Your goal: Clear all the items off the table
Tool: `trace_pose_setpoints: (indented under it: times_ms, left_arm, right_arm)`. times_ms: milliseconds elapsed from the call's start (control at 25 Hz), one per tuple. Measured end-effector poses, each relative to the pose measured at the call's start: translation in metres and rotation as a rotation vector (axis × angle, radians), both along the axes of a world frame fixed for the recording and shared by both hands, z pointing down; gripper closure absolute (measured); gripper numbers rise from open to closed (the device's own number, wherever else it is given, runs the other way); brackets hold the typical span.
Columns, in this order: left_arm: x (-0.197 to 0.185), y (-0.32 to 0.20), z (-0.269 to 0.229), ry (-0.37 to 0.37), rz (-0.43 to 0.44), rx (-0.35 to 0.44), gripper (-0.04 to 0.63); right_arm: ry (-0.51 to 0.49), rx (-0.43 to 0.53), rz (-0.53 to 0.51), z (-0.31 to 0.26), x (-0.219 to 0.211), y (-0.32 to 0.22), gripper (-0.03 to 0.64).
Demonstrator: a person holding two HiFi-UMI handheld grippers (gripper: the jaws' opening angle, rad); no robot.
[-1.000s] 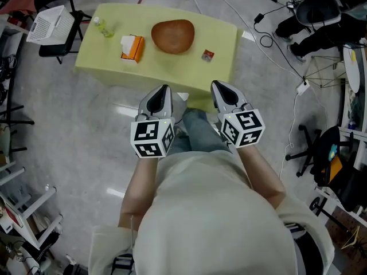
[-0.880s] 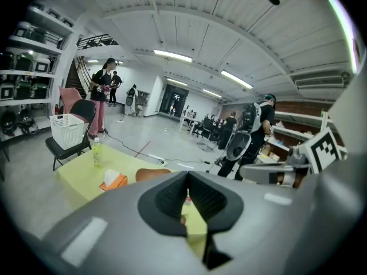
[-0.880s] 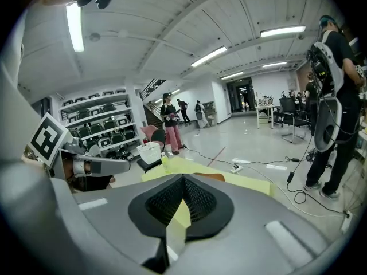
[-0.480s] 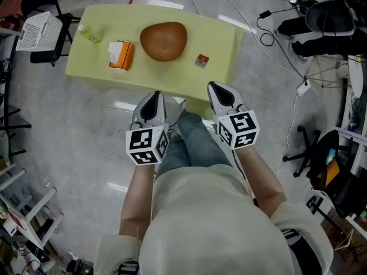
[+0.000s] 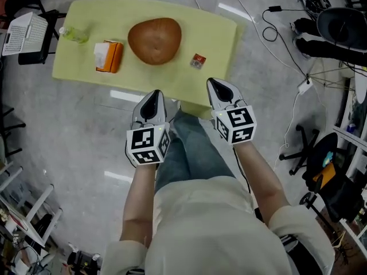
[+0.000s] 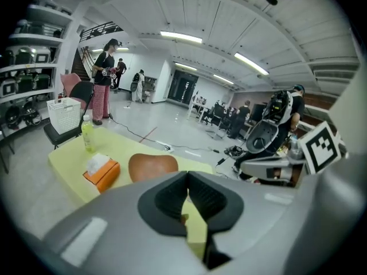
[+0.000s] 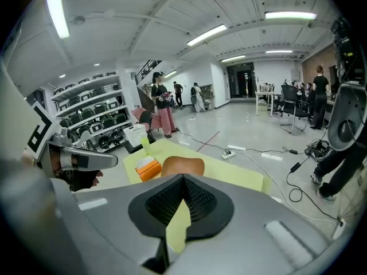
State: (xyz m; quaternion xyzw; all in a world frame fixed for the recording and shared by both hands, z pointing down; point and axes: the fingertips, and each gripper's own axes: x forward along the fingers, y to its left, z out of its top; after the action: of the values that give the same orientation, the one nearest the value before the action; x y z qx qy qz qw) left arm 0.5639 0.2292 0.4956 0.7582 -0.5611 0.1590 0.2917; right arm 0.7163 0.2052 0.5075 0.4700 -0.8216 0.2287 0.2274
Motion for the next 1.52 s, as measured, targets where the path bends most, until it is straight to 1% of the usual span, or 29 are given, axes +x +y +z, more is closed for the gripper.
trace_pose_setpoints:
  times_ms: [200, 400, 480, 640, 800, 1000, 1320, 1520]
  left_arm:
    - [0.018, -0.017, 0.034, -0.004, 0.014, -0.040, 0.586]
    - [0.026, -0.030, 0.068, -0.005, 0.016, -0.076, 0.586]
    - [0.028, -0.034, 0.081, -0.008, 0.019, -0.093, 0.586]
    - [0.030, -0.043, 0.106, -0.011, 0.018, -0.121, 0.586]
    - [0.032, -0.049, 0.129, 0.001, 0.005, -0.149, 0.586]
    - [0.032, -0.058, 0.158, -0.002, -0.006, -0.179, 0.586]
    - [0.037, -0.059, 0.184, 0.002, 0.005, -0.219, 0.586]
    - [0.039, -0.055, 0.195, 0.023, -0.010, -0.242, 0.586]
  right_arm:
    - [0.041, -0.050, -0.010, 0.043, 0.007, -0.019, 0.618]
    - [0.067, -0.096, -0.032, 0.088, 0.009, -0.036, 0.615]
    - [0.071, -0.116, -0.037, 0.107, 0.009, -0.043, 0.576]
    - [0.085, -0.139, -0.048, 0.143, 0.007, -0.057, 0.540]
    - [0.104, -0.185, -0.067, 0.182, 0.008, -0.063, 0.507]
    - [0.139, -0.235, -0.092, 0.227, 0.007, -0.067, 0.470]
    - [0.215, -0.290, -0.159, 0.285, 0.001, -0.072, 0.425]
    - [0.255, -0.321, -0.160, 0.310, 0.002, -0.078, 0.380]
